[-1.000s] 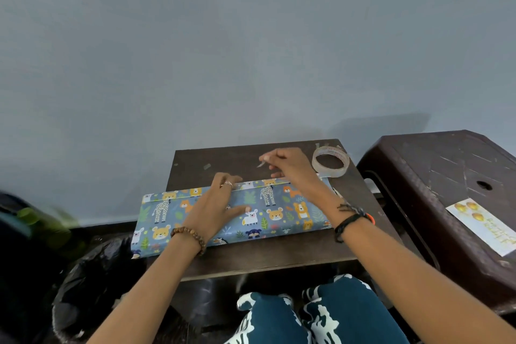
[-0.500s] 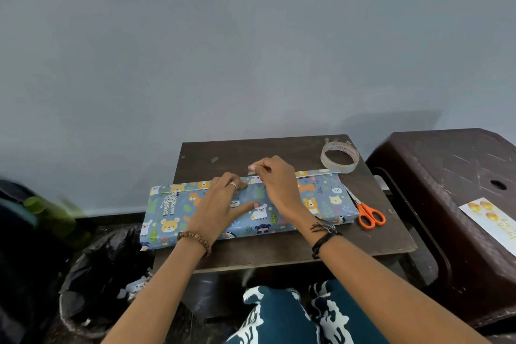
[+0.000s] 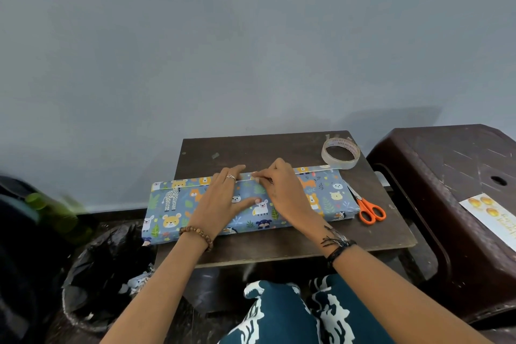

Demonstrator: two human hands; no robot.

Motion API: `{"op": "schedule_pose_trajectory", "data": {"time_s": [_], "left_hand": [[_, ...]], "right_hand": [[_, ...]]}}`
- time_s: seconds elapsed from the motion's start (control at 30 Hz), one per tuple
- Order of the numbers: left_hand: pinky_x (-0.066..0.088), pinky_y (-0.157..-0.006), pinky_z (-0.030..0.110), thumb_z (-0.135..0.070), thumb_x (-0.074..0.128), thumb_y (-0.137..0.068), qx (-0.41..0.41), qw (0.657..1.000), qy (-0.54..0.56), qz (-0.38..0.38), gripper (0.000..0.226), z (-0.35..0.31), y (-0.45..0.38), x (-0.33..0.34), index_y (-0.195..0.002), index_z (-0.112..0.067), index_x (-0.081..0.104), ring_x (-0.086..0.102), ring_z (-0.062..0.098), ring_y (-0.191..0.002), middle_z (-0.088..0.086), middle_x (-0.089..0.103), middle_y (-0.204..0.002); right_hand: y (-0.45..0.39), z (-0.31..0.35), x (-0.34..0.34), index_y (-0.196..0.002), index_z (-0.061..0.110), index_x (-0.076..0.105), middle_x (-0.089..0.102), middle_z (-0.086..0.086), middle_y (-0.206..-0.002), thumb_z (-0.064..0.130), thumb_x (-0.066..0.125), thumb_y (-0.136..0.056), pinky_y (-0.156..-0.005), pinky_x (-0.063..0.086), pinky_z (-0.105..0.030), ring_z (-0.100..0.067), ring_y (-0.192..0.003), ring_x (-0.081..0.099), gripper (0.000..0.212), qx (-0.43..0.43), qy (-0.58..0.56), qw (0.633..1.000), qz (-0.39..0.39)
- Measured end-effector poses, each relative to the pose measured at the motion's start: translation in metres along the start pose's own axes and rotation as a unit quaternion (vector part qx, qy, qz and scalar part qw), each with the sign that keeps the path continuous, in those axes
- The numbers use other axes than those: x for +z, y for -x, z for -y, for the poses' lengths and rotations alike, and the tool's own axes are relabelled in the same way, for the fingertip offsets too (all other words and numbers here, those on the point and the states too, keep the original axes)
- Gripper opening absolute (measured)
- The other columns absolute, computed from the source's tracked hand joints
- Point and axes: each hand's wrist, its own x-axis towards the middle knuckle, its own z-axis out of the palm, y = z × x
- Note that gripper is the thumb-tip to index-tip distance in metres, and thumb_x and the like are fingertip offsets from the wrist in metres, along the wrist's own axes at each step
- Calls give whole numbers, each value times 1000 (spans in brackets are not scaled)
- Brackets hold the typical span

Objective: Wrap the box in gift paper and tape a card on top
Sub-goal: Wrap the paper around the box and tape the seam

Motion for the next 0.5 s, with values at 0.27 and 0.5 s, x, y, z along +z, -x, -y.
{"op": "schedule_pose_trajectory", "data": {"time_s": [0.27, 0.5], "left_hand": [[36, -98, 23, -85, -21, -57, 55, 984, -162, 46, 117, 6, 1, 2, -146, -24, 26, 37, 15, -111, 4, 38, -125], [29, -104, 24, -84, -27, -53, 51, 974, -206, 75, 125, 2, 1, -1, -147, -20, 24, 31, 16, -120, 3, 32, -132]], "right_hand": [[19, 1, -2, -119, 12, 61, 49, -8, -99, 38, 18, -85, -71, 39, -27, -13, -84, 39, 61, -82, 119, 989, 14], [25, -2, -5, -120, 8, 62, 52, -6, -104, 44, 21, -78, -76, 33, -19, -7, -90, 38, 69, -61, 43, 997, 18]]}}
